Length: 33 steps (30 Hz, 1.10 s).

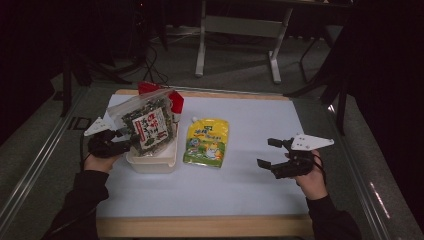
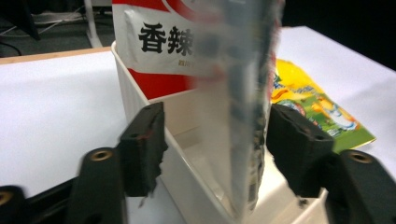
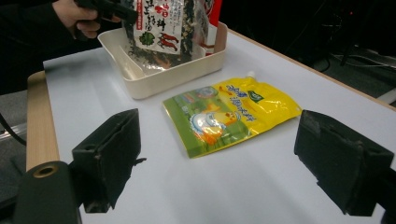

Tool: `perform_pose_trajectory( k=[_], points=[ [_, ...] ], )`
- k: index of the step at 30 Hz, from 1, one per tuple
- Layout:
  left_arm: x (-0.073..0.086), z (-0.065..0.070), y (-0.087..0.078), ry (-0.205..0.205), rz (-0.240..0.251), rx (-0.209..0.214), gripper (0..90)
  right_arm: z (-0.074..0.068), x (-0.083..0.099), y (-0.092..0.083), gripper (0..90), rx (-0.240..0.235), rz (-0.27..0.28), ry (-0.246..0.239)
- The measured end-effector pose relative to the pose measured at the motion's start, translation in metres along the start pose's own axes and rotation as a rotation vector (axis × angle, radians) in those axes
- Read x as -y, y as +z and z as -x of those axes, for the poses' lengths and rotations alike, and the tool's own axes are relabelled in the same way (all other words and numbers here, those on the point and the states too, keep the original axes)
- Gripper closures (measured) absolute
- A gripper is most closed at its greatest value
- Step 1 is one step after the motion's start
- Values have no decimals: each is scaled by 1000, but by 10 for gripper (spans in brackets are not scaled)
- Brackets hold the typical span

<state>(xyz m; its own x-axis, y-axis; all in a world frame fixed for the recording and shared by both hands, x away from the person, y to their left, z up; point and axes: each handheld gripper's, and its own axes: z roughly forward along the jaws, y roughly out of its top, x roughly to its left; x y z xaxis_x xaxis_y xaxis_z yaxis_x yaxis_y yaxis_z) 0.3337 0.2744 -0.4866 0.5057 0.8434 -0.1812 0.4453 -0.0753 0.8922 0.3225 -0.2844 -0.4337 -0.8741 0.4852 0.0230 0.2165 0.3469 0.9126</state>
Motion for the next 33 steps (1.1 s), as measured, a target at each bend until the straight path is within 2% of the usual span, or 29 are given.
perform_pose_trajectory(
  k=[4,8,10,11,13,15,17,21,25,28,33],
  points=[
    [-2,8,-12,3,15,-38,244,1,1,-1,143,4,-1,2],
    [0,16,-25,-1,34,-34,94,0,1,0,143,2,1,2],
    [1,22,-32,-24,47,-39,29,-1,0,0,143,2,-3,-1],
    [2,25,-35,-27,58,-28,28,-1,0,1,143,6,-7,-2],
    [5,35,-40,-22,81,-38,24,-1,1,2,145,6,-9,-2],
    [7,46,-44,10,87,-46,22,-1,1,3,152,7,-12,-6],
    [9,56,-47,22,98,-18,22,-2,1,4,153,3,-13,-7],
    [13,78,-46,52,97,7,22,-2,1,7,164,-13,-21,-11],
    [21,96,-39,75,80,50,22,-1,4,10,185,-33,-30,-7],
    [26,107,-31,89,65,113,22,0,5,12,186,-34,-31,-7],
    [32,127,-22,120,65,160,22,0,6,13,187,-37,-20,-24]
  ],
)
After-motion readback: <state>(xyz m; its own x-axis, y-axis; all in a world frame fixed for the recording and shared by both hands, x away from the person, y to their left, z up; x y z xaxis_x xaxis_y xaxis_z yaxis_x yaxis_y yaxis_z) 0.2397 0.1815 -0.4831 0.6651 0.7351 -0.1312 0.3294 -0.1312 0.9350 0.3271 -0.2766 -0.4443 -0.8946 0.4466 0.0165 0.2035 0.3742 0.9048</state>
